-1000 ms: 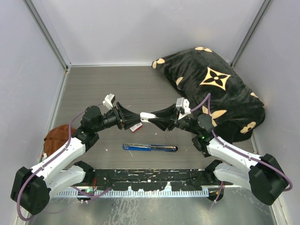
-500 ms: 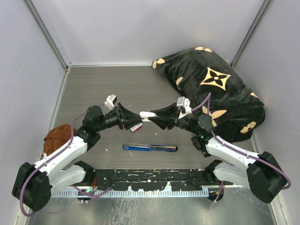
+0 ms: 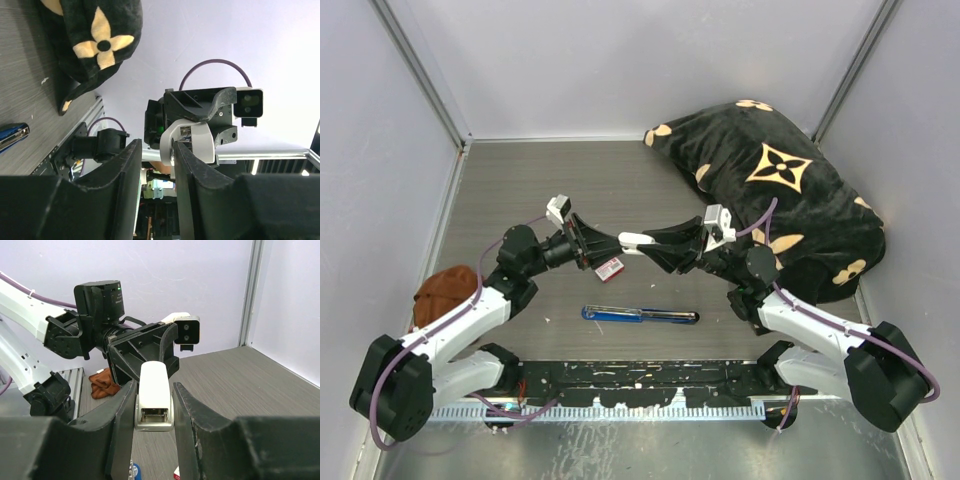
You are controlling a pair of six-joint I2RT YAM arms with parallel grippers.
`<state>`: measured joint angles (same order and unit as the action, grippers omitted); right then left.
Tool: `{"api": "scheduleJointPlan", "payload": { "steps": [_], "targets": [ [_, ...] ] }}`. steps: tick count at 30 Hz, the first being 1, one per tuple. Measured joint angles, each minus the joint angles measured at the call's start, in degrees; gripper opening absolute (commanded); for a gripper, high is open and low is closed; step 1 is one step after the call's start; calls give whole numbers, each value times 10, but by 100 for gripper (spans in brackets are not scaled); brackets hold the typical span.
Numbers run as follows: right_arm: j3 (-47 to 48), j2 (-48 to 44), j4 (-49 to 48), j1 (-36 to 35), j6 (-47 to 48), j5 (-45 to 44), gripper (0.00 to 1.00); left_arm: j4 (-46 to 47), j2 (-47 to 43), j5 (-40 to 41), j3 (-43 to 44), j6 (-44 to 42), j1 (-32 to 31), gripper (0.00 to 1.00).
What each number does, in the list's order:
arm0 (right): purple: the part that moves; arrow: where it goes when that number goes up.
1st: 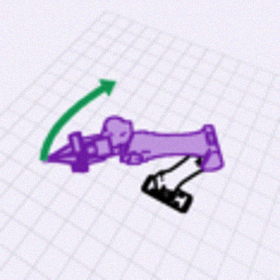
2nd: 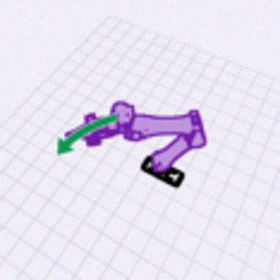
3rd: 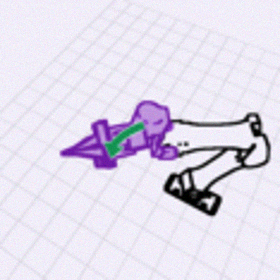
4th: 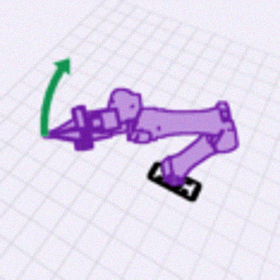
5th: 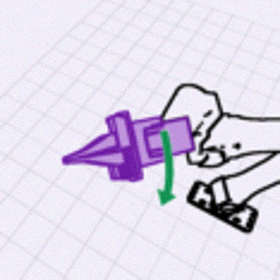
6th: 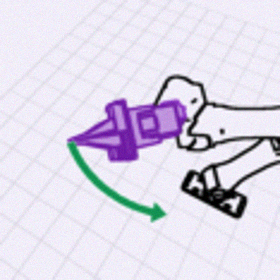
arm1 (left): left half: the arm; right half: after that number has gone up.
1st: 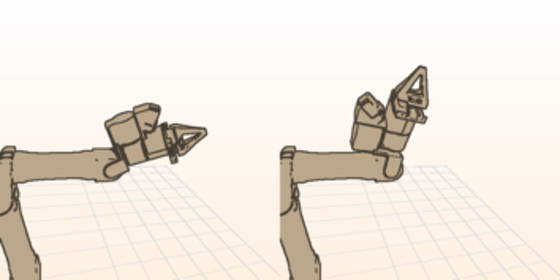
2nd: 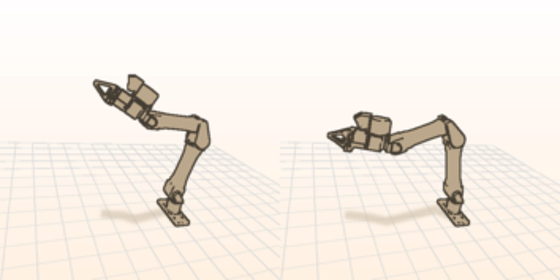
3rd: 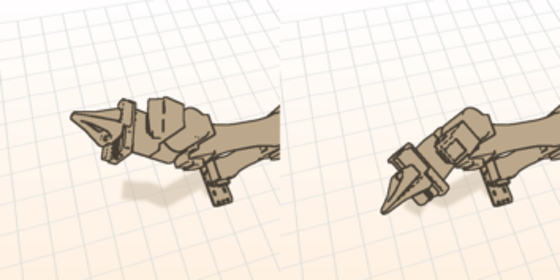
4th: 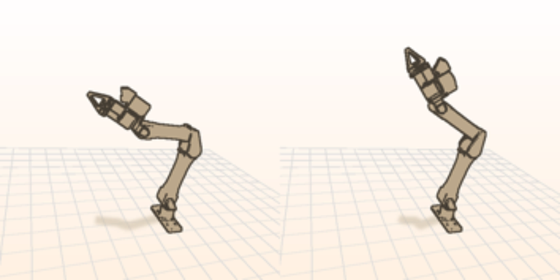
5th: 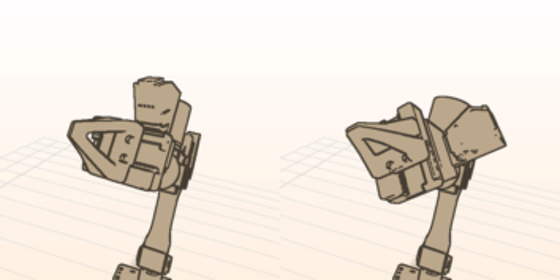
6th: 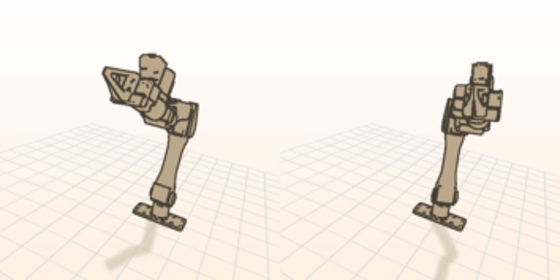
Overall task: Load the staples into the stapler
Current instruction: Open the stapler at the center of the board.
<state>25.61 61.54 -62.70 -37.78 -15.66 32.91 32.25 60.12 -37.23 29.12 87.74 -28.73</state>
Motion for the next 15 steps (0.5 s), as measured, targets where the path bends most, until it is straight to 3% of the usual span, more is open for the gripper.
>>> {"api": "scheduleJointPlan", "payload": {
  "steps": [15],
  "targets": [
    [-10, 0, -27, 0, -10, -11, 1, 52, 6, -2, -2, 17, 0, 1]
  ]
}}
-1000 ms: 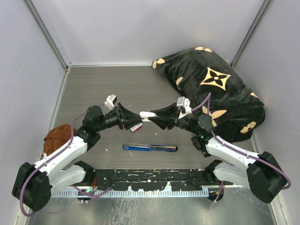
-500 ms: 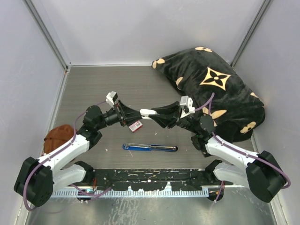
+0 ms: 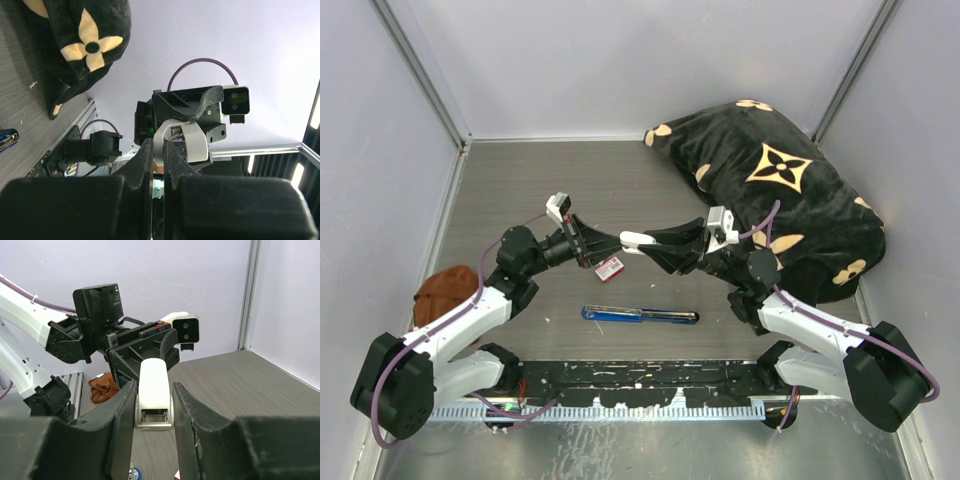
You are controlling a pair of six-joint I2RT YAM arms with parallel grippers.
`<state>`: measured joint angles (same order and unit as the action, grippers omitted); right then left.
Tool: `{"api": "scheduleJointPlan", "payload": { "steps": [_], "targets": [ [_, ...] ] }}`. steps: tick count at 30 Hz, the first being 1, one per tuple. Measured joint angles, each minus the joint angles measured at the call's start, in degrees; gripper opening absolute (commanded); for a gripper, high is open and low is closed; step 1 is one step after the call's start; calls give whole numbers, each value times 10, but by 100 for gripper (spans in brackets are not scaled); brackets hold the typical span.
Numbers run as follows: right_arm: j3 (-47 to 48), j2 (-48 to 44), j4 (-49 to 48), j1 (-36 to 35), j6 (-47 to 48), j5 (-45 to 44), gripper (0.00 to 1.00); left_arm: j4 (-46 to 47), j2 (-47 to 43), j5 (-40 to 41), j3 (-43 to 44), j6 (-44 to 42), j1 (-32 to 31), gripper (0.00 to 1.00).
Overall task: Load the staples into the stapler
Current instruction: Open the stapler at the center of the board.
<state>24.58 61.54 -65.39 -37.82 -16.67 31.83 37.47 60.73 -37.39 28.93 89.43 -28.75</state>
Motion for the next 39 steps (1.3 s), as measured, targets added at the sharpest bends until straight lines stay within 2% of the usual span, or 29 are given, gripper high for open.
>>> {"api": "scheduleJointPlan", "payload": {
  "steps": [2, 3, 6, 8, 13, 19, 23, 26, 31, 39],
  "targets": [
    [-2, 0, -2, 0, 0, -2, 5, 0, 2, 0, 0, 2, 0, 0],
    [-3, 1, -2, 0, 0, -3, 12, 1, 3, 0, -1, 3, 0, 0],
    [-9, 3, -7, -1, 0, -11, 42, 4, 4, 3, -4, 3, 0, 0],
    [-18, 3, -8, -2, -1, -22, 56, 5, 4, 9, -12, 3, 0, 0],
    [-34, 1, 51, -4, 10, -56, 76, -7, 3, 22, -26, -13, -1, 0],
    [-34, -35, 172, -4, 52, -92, 85, -103, -12, 47, -25, -97, -1, 0],
    [-22, -54, 265, -4, 100, -103, 86, -203, -19, 66, -16, -178, -1, 0],
    [16, -48, 349, -4, 139, -96, 82, -270, -20, 75, -6, -233, -1, 0],
    [110, 10, 456, -4, 180, -60, 79, -343, -20, 84, 10, -294, -1, 0],
    [169, 98, 522, -49, 209, -41, 78, -385, -19, 100, 11, -323, -1, 0]
  ]
}}
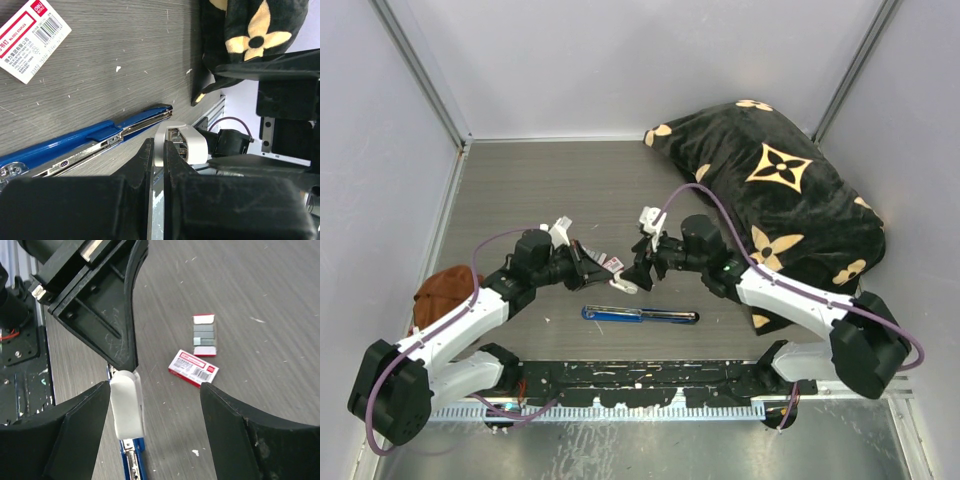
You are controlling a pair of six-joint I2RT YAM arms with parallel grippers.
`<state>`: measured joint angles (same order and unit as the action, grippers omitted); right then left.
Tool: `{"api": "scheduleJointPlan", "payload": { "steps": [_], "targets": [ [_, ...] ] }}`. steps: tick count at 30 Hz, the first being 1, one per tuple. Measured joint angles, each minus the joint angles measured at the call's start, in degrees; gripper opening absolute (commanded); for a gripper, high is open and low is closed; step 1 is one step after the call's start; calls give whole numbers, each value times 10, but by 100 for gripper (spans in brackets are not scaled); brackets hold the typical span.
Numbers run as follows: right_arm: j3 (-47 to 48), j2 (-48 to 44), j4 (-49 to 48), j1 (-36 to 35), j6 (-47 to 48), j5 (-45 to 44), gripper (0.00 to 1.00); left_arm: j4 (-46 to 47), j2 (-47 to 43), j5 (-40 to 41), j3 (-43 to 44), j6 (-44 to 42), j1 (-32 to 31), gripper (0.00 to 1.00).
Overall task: Load the staples into the stapler
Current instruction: Open the stapler at the center of the board.
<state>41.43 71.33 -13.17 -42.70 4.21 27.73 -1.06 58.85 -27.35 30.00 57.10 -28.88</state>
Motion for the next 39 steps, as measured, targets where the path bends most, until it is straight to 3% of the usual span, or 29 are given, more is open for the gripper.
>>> {"api": "scheduleJointPlan", "payload": {
  "steps": [4, 13, 19, 21, 24, 25, 32, 39],
  "targets": [
    [24, 38, 26, -25, 18, -3, 77, -4, 0, 2, 0, -6, 0, 0],
    [70, 77, 61, -46, 46, 2, 64, -5, 0, 9, 0, -8, 0, 0],
    [78, 82, 90, -46, 53, 14, 62, -5, -5, 17, 0, -7, 0, 0],
    [79, 83, 97, -46, 55, 15, 54, -5, -7, 17, 0, -7, 0, 0],
    [79, 85, 106, -47, 61, 15, 27, -5, -7, 17, 0, -7, 0, 0],
    [79, 86, 107, -47, 61, 16, 23, -5, -7, 19, 0, -7, 0, 0],
    [75, 79, 102, -49, 59, 14, 16, -7, -13, 31, -3, -8, 0, 0],
    [25, 9, 53, -45, 47, 9, 13, 6, -21, 35, -21, -8, -4, 0]
  ]
}}
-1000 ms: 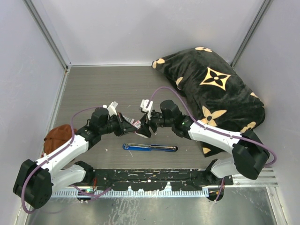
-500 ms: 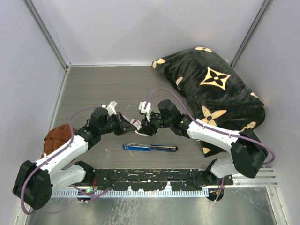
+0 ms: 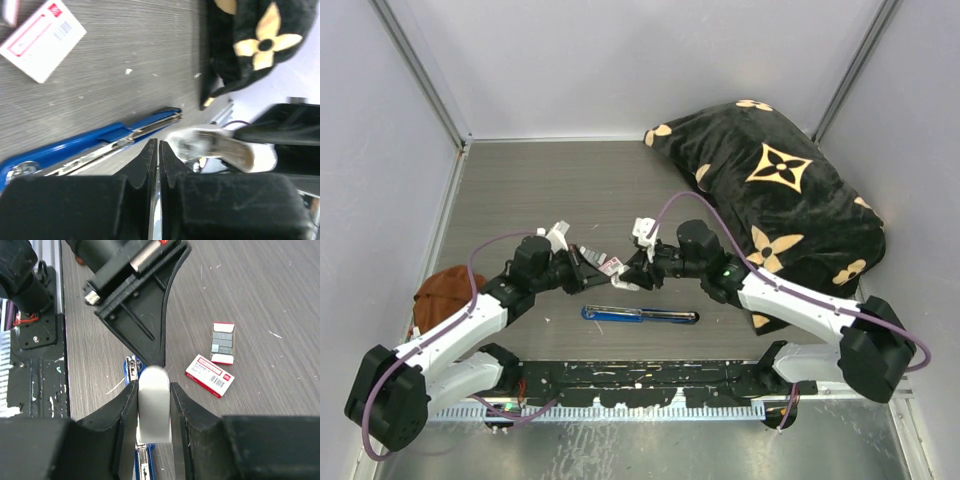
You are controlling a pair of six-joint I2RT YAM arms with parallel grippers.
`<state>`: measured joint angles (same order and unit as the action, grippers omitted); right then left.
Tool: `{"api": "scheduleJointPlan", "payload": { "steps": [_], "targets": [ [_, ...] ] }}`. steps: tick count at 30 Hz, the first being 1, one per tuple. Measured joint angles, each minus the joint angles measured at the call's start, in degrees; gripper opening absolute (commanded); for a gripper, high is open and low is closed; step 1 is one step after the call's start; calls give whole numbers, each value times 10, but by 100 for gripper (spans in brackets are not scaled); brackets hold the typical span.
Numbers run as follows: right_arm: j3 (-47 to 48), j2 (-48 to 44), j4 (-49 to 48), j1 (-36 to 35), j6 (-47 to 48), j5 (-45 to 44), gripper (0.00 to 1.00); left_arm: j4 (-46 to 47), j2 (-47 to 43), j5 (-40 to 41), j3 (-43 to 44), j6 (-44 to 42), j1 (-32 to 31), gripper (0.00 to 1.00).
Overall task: Load the staples into the stapler
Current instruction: Open the stapler at the center of the board.
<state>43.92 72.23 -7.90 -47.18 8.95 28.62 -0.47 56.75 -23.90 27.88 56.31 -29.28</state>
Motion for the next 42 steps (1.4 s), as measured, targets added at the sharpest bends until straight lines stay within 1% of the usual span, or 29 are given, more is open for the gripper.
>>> {"api": "scheduleJointPlan", "payload": {
  "steps": [5, 9, 10, 12, 15, 17, 19, 21, 24, 27, 33, 42],
  "targets": [
    [-26, -56, -46, 21, -19, 6, 11, -5, 6, 29, -32, -3, 5, 0],
    [-49, -83, -89, 37, -36, 7, 10, -9, 12, 39, -50, -4, 6, 1],
    [-56, -87, -97, 39, -40, 7, 10, -9, 12, 40, -52, -4, 6, 12],
    [-62, -90, -105, 40, -46, 9, 10, -9, 12, 40, -53, -8, 9, 30],
    [-64, -90, -106, 41, -48, 12, 10, -12, 5, 39, -53, -19, 16, 54],
    [-64, -90, -106, 41, -48, 16, 10, -24, -9, 36, -45, -29, 19, 65],
    [-64, -90, -105, 41, -48, 22, 10, -36, -31, 32, -26, -35, 20, 74],
    [-64, -90, -105, 41, -48, 29, 10, -44, -52, 27, -2, -45, 20, 79],
    [-64, -90, -104, 41, -48, 37, 9, -37, -80, 15, 33, -47, 20, 81],
    [-64, -90, -104, 41, -48, 41, 9, -8, -92, -4, 42, -33, 20, 82],
    [-64, -90, -104, 41, -50, 45, 9, 39, -69, -40, 36, 8, 20, 80],
    [-64, -90, -105, 41, -53, 46, 8, 45, -40, -60, 23, 24, 19, 75]
  ]
}}
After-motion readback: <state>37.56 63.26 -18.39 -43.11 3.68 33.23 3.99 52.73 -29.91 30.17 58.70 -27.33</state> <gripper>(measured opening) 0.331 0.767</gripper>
